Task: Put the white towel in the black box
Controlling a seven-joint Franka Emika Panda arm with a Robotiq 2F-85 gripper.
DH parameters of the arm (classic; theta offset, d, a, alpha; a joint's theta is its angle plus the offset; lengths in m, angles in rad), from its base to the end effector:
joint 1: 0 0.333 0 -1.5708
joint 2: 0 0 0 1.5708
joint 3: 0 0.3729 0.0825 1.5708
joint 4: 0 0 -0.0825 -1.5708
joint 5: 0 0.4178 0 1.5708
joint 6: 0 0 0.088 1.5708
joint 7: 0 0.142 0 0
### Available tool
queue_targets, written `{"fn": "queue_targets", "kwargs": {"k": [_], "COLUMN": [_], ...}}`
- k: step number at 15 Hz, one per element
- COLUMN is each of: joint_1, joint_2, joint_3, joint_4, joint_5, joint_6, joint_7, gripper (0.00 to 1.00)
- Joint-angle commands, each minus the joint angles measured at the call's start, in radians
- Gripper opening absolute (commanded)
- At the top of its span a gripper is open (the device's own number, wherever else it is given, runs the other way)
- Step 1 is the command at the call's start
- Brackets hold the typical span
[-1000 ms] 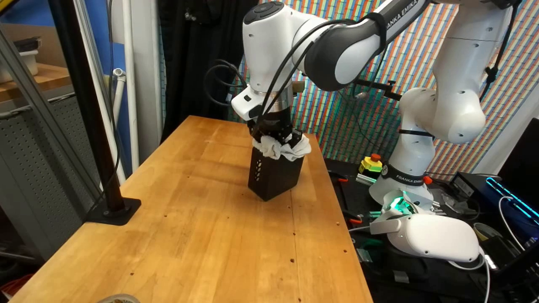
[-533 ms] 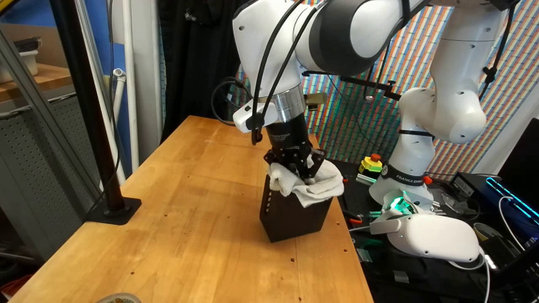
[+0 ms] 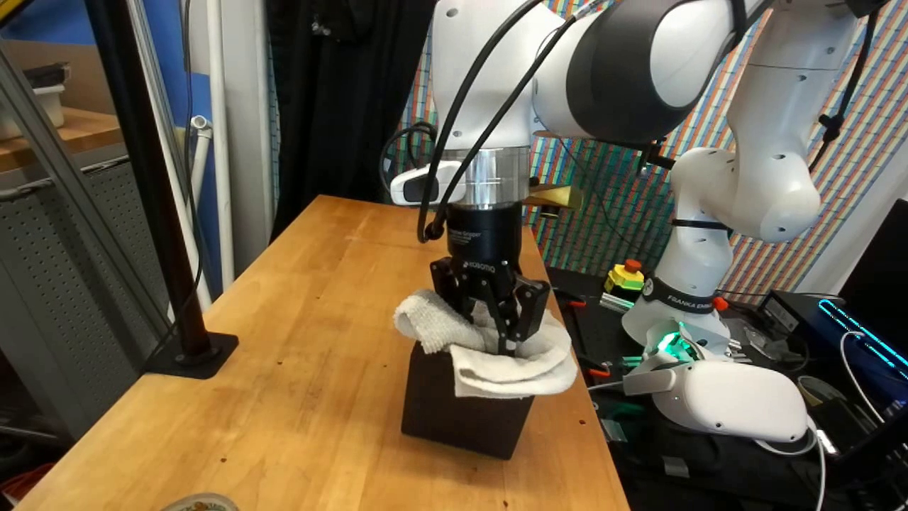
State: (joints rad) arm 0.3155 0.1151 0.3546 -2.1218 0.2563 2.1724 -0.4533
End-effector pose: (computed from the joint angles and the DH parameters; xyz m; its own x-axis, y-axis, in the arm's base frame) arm 0.4487 0.3743 0.3598 0.5682 0.8221 0.0348 0.8017 -0.5436 -0.2487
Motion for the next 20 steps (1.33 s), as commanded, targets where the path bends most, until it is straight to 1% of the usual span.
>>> {"fn": "queue_targets", "kwargs": {"k": [1, 2, 4, 5, 8, 14, 15, 16, 17, 20], "joint_1": [-0.005, -0.008, -0.013, -0.014, -0.015, 0.014, 0.021, 0.031, 0.038, 0.057], "joint_2": [-0.065, -0.082, -0.122, -0.145, -0.213, -0.36, -0.384, -0.405, -0.422, -0.445], "joint_3": [-0.012, -0.015, -0.02, -0.023, -0.035, -0.071, -0.074, -0.076, -0.075, -0.057], "joint_4": [-0.106, -0.125, -0.156, -0.172, -0.206, -0.21, -0.208, -0.204, -0.199, -0.181], "joint_5": [-0.027, -0.028, -0.02, -0.014, -0.015, 0.028, 0.014, -0.002, -0.032, -0.164], "joint_6": [0.145, 0.164, 0.198, 0.212, 0.228, 0.177, 0.177, 0.172, 0.17, 0.114], "joint_7": [0.082, 0.09, 0.091, 0.087, 0.083, 0.031, 0.02, 0.005, -0.012, -0.043], "gripper": [0.87, 0.87, 0.97, 1.0, 1.0, 1.0, 1.0, 0.75, 0.74, 0.51]}}
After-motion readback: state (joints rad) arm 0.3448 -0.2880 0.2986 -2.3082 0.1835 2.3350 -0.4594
